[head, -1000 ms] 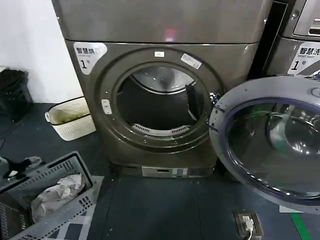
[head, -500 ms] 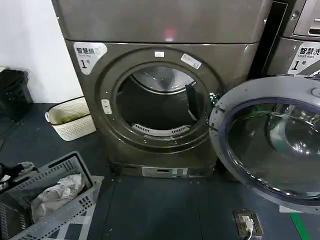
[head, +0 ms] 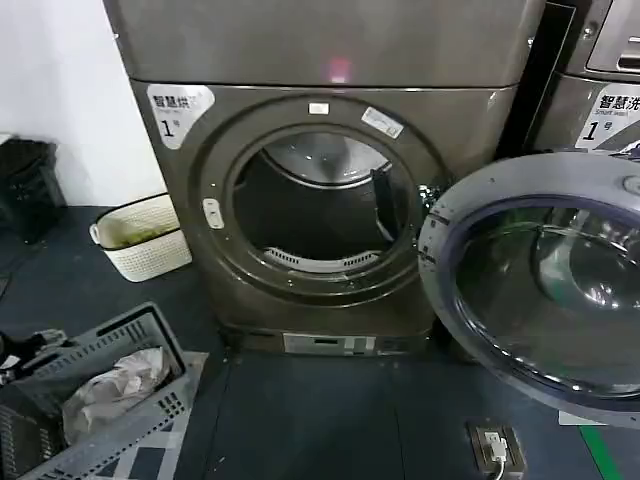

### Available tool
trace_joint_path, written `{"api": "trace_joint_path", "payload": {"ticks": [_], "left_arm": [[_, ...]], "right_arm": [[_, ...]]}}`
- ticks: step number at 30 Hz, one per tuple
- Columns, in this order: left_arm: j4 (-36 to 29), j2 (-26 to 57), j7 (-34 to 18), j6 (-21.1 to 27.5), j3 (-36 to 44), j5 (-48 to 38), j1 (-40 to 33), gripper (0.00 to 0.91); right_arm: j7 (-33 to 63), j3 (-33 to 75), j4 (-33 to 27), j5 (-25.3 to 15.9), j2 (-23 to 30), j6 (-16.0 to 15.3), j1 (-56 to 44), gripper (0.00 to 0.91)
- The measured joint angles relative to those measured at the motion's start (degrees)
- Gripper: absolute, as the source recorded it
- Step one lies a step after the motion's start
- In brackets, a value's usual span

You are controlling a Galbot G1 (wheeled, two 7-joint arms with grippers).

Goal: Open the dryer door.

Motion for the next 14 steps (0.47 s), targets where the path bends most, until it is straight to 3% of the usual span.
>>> {"api": "trace_joint_path", "payload": {"ticks": [14], "left_arm": [[0.0, 0.1, 0.2, 0.0, 0.0, 1.5, 0.1, 0.907]], "right_arm": [[-0.1, -0.3, -0.5, -0.1, 0.1, 0.3, 0.1, 0.907]]}}
